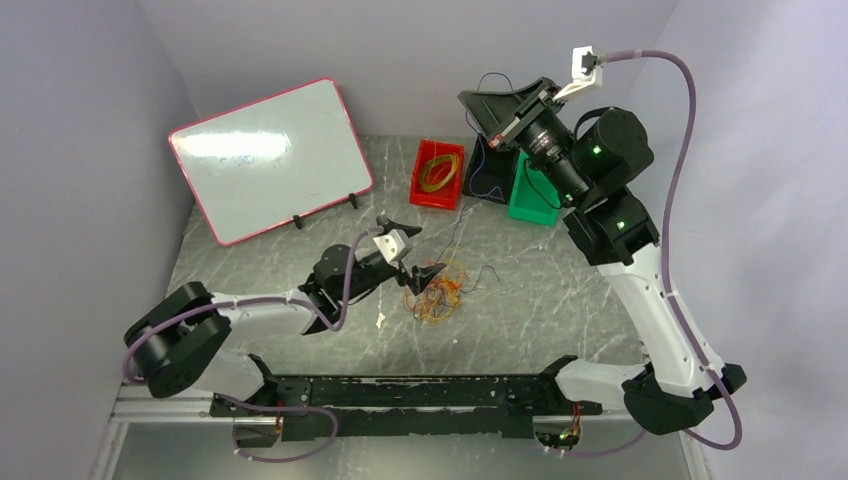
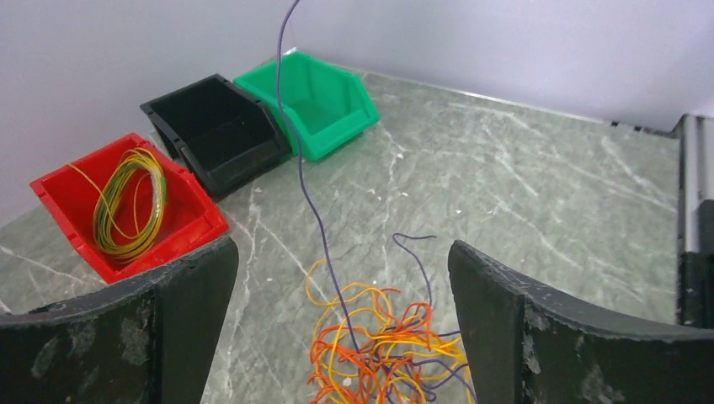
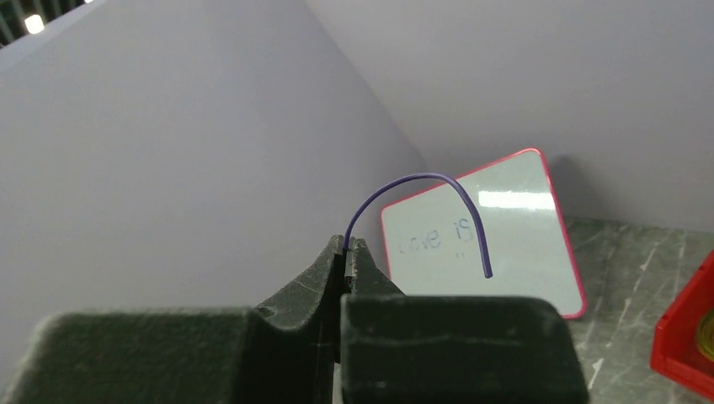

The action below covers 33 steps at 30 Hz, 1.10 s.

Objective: Untangle the cables

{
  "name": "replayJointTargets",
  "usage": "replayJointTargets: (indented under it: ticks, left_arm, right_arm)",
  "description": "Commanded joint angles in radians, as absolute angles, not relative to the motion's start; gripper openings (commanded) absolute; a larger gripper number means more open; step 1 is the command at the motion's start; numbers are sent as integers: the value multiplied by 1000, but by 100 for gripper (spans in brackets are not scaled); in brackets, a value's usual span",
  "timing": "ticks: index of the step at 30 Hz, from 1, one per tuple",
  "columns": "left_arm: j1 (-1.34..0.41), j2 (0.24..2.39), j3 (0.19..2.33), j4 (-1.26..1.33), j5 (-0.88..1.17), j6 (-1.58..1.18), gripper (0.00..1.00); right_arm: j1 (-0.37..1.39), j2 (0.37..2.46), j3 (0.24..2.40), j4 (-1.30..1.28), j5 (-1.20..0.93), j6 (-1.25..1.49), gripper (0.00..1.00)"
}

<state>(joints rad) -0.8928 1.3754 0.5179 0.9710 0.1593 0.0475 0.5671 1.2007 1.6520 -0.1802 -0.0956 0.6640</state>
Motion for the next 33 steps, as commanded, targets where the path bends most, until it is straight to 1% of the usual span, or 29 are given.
replayJointTargets:
  ticks: [1,4,9,13,16,17,18,20,21,24,25,27,30,33]
  left_arm:
    - [-898,1463,599,962,192,132,100]
    - [-897,1558,674,955,221,145,100]
    - [-894,1685,760,977,153,190,100]
    - [-890,1763,829,970,206,181,98]
    - [-890,1804,866,957,274,164,95]
    - [-890,1813,874,957,285,158,92]
    - [-890,1827,884,951,280,153,86]
    - [-887,1842,908,919,259,150,66]
    - [-885,1846,917,901,257,148,58]
    - [-864,1834,927,856,249,110,19]
    - [-853,1822,925,845,257,89,9]
    - [-831,1788,897,838,266,26,7]
    - [-805,1706,829,862,295,-25,7]
    - [-802,1617,775,859,314,-36,7]
  right_arm:
    - [571,1164,1656,-141,-134,698,0]
    - [571,1149,1663,-152,-125,695,0]
    - [571,1132,1688,-183,-129,694,0]
    - [571,1112,1678,-190,-129,702,0]
    - [571,1103,1672,-197,-124,703,0]
    - [571,1101,1672,-199,-124,703,0]
    - [571,1098,1672,-201,-124,704,0]
    - [571,1095,1672,-203,-122,702,0]
    - [571,1092,1671,-206,-117,699,0]
    - [571,1086,1652,-222,-88,681,0]
    - [571,1081,1639,-226,-67,670,0]
    - [571,1074,1612,-246,-5,640,0]
    - [571,1090,1577,-285,122,588,2]
    - [569,1138,1562,-300,189,538,3]
